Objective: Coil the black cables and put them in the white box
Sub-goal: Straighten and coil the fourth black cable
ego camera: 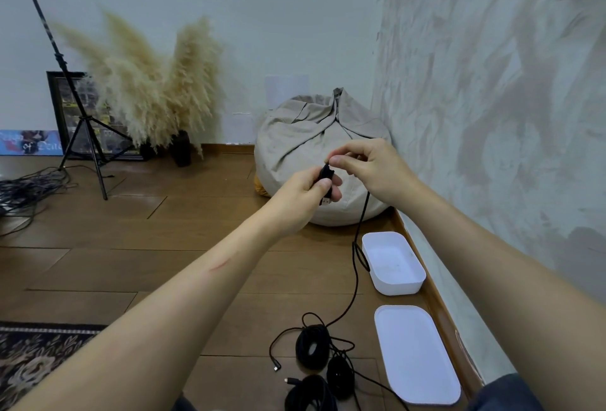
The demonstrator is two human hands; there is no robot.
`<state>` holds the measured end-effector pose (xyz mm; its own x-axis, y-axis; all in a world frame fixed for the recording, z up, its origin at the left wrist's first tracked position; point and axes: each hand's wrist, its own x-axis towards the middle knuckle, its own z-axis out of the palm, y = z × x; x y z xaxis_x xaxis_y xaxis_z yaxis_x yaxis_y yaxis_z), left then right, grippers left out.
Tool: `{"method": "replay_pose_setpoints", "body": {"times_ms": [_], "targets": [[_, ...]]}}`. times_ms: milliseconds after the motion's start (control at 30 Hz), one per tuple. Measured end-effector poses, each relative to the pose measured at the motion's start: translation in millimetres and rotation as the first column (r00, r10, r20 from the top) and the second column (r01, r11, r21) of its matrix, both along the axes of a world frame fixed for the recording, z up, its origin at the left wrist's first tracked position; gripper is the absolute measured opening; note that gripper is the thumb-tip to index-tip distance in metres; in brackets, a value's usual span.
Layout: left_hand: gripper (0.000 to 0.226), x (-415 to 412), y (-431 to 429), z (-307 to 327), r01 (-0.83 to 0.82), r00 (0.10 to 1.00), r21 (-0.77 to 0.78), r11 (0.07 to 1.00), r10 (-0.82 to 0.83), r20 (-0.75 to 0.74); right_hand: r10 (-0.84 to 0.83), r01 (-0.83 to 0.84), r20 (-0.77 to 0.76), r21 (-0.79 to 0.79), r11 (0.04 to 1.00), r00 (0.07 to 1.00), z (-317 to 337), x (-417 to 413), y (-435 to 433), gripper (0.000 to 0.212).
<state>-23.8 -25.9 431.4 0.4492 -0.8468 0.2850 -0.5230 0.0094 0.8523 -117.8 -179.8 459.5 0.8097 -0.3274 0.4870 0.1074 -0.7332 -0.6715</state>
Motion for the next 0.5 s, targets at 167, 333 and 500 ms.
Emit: {"method": "replay_pose_setpoints", "body": {"times_ms": [167, 333, 500], "targets": [[0.025, -5, 6, 7, 0.085, 0.996, -0.009, 0.996, -0.085, -0.027, 0.027, -0.03, 0.021, 0.16, 0.987, 0.999, -1, -3, -4, 0.007], [0.025, -14, 9, 18, 0.129, 0.987, -0.134, 0.983, -0.14, -0.073, 0.116, -0.105, -0.009, 0.351, 0.931, 0.993, -5, -4, -2, 0.017], [0.023, -17, 2, 24, -0.059, 0.959, -0.307, 0.95, -0.031, -0.28, 0.181, -0.137, -0.088, 0.365, 0.921, 0.98, -18, 6, 15, 0.02]]}}
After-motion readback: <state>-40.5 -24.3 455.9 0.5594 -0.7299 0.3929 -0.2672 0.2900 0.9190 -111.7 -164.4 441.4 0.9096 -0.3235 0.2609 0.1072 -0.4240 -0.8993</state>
